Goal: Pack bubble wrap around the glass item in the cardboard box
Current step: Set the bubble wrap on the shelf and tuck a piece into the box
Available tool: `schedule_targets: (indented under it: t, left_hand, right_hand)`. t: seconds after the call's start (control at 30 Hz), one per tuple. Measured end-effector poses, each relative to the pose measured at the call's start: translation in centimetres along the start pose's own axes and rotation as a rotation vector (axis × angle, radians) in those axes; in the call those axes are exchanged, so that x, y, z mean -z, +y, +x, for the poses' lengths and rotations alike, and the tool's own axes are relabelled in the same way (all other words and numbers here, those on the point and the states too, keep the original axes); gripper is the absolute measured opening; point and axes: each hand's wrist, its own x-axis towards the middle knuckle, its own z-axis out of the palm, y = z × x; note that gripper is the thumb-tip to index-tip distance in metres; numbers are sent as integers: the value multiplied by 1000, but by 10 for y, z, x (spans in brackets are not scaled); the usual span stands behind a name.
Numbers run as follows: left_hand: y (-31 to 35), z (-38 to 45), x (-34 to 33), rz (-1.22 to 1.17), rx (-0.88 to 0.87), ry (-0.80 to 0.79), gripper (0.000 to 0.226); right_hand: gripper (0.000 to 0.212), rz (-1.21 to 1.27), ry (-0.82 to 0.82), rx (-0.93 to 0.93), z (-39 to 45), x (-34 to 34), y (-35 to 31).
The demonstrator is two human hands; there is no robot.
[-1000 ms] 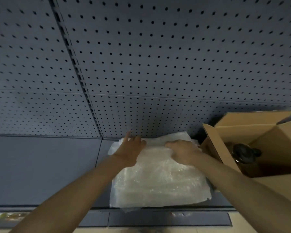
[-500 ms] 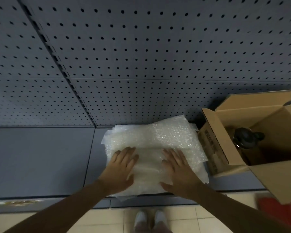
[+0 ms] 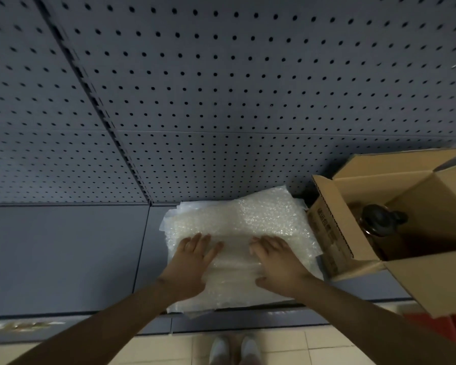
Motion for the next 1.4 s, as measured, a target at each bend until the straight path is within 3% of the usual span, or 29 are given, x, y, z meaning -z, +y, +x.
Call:
schedule_targets:
  t: [0.13, 0.27, 0.57, 0.7, 0.77, 0.93, 1.03, 1.4]
  left_hand:
    - [-11, 10, 30, -171, 17, -86, 87]
    - [-25, 22, 52, -412, 77, -322, 87]
    - [-33, 23, 76, -537, 64, -388, 65]
    - [-34, 11, 120, -416, 34, -301, 58]
    - [-40, 4, 156, -272, 37, -166, 66]
    - [-42, -13, 269, 40, 20, 183, 71]
    - [-20, -2, 310, 123, -43, 321, 62]
    - [136, 98, 338, 105, -196, 339, 57]
  right_hand:
    - [56, 57, -37, 8, 9, 37, 3]
    - [55, 69, -67, -18, 21, 64, 6]
    - [93, -152, -163, 76, 13, 82, -5]
    - [65, -118, -107, 57, 6, 103, -8]
    - [58, -128, -21, 42, 1, 135, -10]
    - [58, -180, 240, -6, -18, 251, 2]
    - [60, -177, 285, -57, -36, 296, 25]
    - [56, -89, 219, -230, -148, 314, 180]
